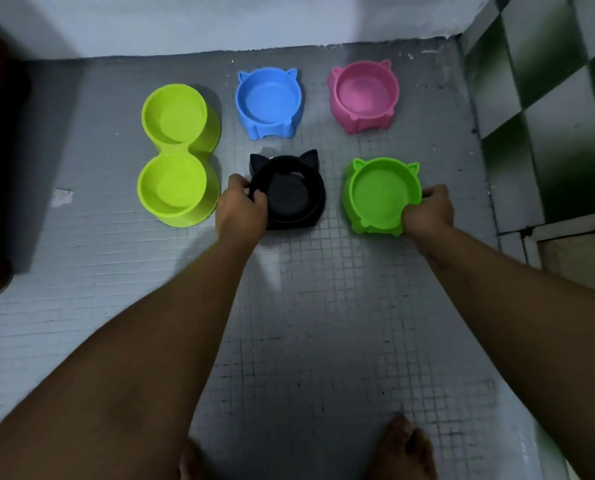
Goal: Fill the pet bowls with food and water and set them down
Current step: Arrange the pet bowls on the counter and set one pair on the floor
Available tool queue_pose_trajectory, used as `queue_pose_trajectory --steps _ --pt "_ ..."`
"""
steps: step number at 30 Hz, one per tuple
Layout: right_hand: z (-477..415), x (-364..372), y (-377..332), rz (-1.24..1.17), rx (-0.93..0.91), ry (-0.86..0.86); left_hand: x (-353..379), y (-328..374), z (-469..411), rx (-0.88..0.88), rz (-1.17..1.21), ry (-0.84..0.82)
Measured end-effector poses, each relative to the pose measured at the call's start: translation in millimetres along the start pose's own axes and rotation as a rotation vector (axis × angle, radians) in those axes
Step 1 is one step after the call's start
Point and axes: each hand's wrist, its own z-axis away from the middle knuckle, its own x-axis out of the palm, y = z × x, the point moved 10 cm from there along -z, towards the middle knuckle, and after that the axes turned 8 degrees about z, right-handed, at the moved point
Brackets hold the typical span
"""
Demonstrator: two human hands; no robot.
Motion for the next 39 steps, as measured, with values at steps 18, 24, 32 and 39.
queue_pose_trajectory --steps 18,24,32,39 --pt "125.1 -163.4 -95.4 -0.159 -0.262 -0.129 -141.8 157.0 74.0 0.094 0.347 -0.057" --pt "224.0 -300.6 -162.8 -0.318 -0.267 -0.161 -274.1 272.5 126.0 0.0 0.437 0.007" --pt "335.1 -462.7 -222.1 -0.429 -0.285 -0.074 -407.6 397.3 176.8 0.047 0.569 -0.04" --pt "429.8 -538.9 -195.2 -0.459 -0.268 0.118 -479.8 458.6 240.0 0.128 0.597 -0.154"
